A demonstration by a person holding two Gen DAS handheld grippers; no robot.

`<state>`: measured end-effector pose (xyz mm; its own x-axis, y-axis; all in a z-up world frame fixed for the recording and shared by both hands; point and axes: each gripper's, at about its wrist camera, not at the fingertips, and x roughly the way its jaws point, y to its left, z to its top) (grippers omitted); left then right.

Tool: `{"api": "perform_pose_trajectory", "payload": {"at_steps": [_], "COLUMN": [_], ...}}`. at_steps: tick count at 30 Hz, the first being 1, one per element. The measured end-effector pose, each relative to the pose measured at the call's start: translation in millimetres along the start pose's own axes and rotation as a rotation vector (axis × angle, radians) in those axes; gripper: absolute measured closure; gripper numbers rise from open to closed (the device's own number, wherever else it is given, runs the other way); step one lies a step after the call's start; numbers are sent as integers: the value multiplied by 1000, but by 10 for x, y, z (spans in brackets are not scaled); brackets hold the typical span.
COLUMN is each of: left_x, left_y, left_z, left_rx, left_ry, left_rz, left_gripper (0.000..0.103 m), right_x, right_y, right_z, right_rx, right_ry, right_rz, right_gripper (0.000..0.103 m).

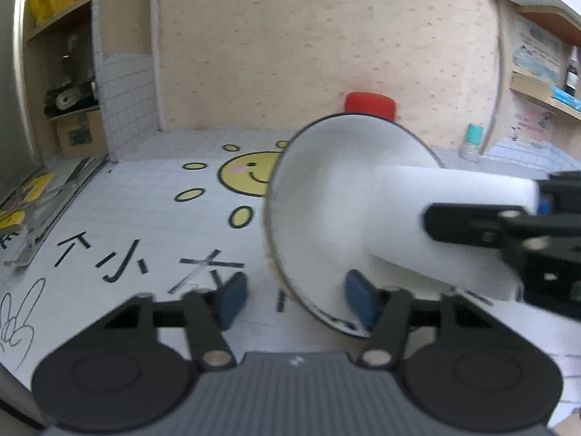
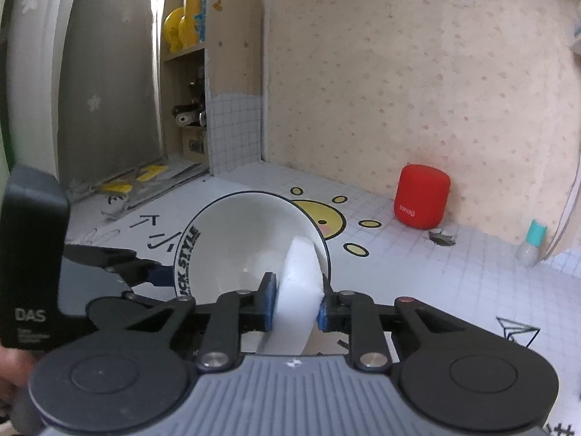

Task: Clean bowl
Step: 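Turn the bowl with the left tool while the right gripper scrubs inside, then scrub the bowl bottom with the sponge in the right gripper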

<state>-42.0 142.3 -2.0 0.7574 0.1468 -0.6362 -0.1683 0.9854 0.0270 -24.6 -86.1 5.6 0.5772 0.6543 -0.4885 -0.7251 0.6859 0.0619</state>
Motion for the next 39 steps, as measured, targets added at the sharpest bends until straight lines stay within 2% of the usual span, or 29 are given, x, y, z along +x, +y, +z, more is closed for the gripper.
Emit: {"api": "perform_pose_trajectory", "payload": {"at_steps": [2,12,17,23,29,34,39], "left_x": [-9,42,38,40,131,153,138], "left_y": [-32,-124,-112,-153,-204,-231,-251], "left_z": [-8,10,-3,-6,56,52,38], "left_rx": [3,-51,-52,-55,-66,-69,-45], "left_ry": [-6,-21,-30,-32,-38,-57,-65], "left_rz": [9,19,7,28,25,32,39], "left_gripper": [62,62,63,62,63,62,60], "right_x": [31,218,173,150,245,259,224], "right_y": [-4,37,50,-87,-114,-152,-176], "right_z": [38,246,154,115,284,237,205], "right_rx": [1,-16,-47,-3,52,69,68], "right_ry": [-3,5,37,40,-2,11,18], "right_rz": [6,68,71,20,58,126,103], "right_gripper": [82,85,86,86,86,86,86]}}
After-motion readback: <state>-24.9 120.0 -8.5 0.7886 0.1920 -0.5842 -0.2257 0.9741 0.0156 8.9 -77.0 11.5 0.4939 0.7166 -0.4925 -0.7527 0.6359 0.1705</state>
